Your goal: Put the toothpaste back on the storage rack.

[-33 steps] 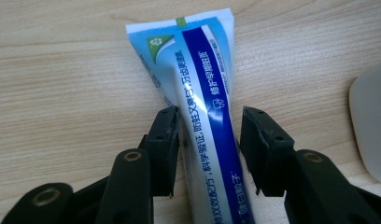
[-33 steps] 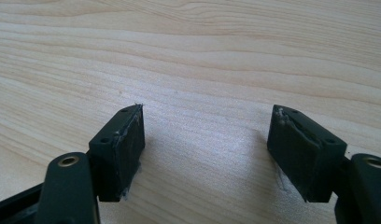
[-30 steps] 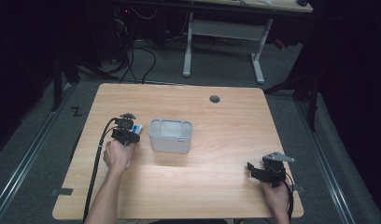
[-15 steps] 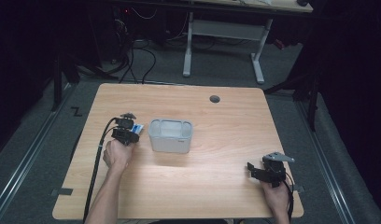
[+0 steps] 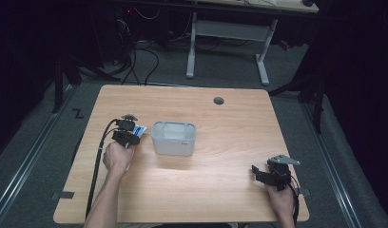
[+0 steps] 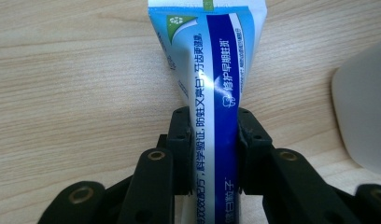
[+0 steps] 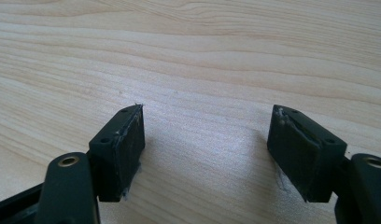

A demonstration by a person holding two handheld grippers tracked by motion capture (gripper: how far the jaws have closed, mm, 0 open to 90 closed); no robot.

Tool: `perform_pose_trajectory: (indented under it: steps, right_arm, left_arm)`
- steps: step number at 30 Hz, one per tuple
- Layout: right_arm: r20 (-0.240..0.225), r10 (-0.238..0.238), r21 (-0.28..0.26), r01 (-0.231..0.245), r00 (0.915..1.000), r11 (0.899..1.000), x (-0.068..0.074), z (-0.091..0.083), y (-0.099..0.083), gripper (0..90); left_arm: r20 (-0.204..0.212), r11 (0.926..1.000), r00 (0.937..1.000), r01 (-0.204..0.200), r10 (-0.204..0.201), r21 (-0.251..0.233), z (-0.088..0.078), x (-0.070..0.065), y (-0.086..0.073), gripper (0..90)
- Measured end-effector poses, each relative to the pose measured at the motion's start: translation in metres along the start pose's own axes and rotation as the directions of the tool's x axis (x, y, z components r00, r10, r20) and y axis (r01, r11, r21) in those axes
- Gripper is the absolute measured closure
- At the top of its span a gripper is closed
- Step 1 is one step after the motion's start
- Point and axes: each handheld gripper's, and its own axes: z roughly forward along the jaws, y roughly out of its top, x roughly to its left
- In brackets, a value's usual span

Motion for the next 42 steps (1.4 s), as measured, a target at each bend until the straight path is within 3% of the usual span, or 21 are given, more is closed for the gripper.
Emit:
perform_pose_trajectory:
  steps: [12, 24, 42]
  right_arm:
    - [0.0, 0.0, 0.0, 0.0, 1.0, 1.0, 0.0, 0.0, 0.0, 27.6]
    - [0.0, 0.0, 0.0, 0.0, 1.0, 1.0, 0.0, 0.0, 0.0, 27.6]
    - [0.001, -0.001, 0.0, 0.001, 1.0, 1.0, 0.0, 0.0, 0.0, 27.6]
  left_arm:
    - [0.018, 0.9988, 0.9995, -0.026, 0.026, -0.041, -0.028, 0.003, -0.004, 72.1]
    - [0.08, 0.9934, 0.9965, -0.018, 0.027, -0.113, -0.059, 0.005, -0.007, 72.4]
    - [0.076, 0.9834, 0.9949, -0.052, 0.066, -0.174, -0.084, 0.003, -0.016, 73.1]
